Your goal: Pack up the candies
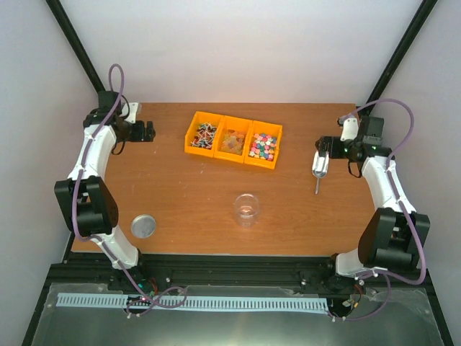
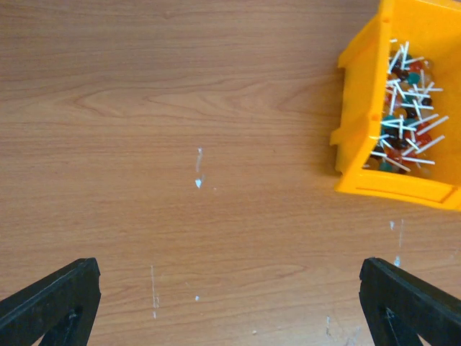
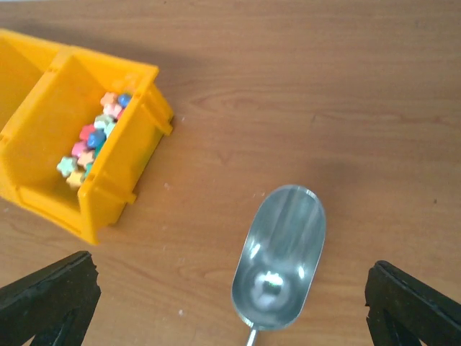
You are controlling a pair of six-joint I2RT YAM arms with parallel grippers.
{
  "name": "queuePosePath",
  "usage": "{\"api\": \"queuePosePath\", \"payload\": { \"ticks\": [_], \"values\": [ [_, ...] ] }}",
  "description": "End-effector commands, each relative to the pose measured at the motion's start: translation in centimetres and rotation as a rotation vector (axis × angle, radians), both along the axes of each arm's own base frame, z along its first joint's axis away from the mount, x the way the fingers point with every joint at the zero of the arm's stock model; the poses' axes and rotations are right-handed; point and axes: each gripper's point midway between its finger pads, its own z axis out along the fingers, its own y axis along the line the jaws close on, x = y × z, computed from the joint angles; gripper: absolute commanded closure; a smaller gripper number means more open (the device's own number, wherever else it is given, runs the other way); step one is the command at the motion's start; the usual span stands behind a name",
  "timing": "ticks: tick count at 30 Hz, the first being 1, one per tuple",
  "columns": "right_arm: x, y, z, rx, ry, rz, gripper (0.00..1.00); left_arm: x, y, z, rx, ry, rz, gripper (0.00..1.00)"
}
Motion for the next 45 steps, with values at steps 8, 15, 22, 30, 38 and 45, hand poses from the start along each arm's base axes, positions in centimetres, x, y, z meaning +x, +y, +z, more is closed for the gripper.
{"api": "queuePosePath", "payload": {
  "ticks": [8,15,22,30,38,45],
  "values": [
    [-6.0,-0.8,-3.5,0.013,0.176,-0.052,0.00,-1.4,-3.7,4.4,0.023,-0.137,-0.131,0.00],
    [-6.2,-1.5,-7.6,0.016,0.282,-0.056,0.00,-1.7,-5.7,5.4,-0.021,-0.150,-0.244,0.00],
    [-4.5,-2.9,-11.1,-0.017,0.336,-0.076,0.10,-2.3,-6.7,5.9,-0.055,-0.155,-0.300,0.00],
    [-2.2,-4.6,-14.0,-0.069,0.362,-0.098,0.32,-3.0,-7.0,6.0,-0.055,-0.147,-0.324,0.00],
    [-1.4,-4.8,-16.0,-0.062,0.392,-0.104,0.53,-2.8,-6.9,5.8,-0.050,-0.139,-0.323,0.00],
    [-1.0,-4.9,-17.0,-0.069,0.414,-0.082,0.73,-2.5,-6.9,5.5,-0.054,-0.130,-0.313,0.00]
  ]
}}
